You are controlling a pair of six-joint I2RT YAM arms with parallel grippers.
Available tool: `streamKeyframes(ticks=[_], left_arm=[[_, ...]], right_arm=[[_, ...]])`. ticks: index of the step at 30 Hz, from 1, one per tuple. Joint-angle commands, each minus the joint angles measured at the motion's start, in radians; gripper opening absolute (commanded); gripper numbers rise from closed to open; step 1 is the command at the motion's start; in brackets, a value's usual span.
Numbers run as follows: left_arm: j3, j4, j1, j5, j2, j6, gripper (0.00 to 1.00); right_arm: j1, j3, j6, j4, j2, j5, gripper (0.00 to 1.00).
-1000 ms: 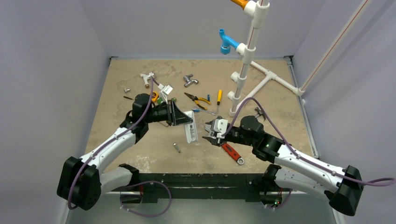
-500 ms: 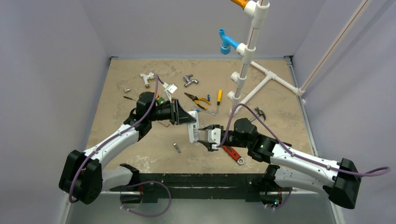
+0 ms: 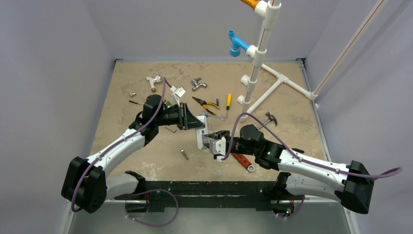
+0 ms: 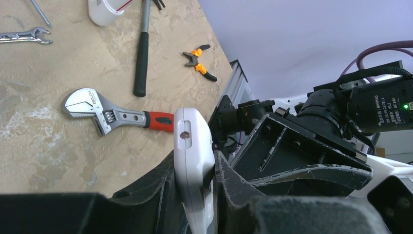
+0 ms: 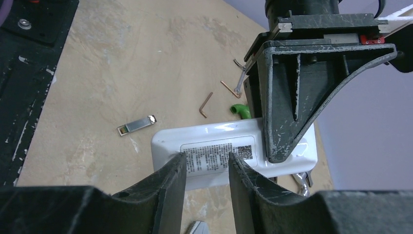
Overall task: Load the batteries into the remote control
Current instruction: Remove the battery cover from the remote control.
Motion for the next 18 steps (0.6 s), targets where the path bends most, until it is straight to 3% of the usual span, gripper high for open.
streamKeyframes(ticks=[1, 18], left_arm=[[0.044, 0.022, -0.006, 0.005, -0.013, 0.014, 0.0], [0.046, 0.04, -0.006, 0.019, -0.004, 0.005, 0.0]], right_arm=[[0.004, -0.004, -0.044, 0.037, -0.004, 0.054, 0.35], [0.004, -0.003, -0.034, -0.012, -0.033, -0.03, 0.41]])
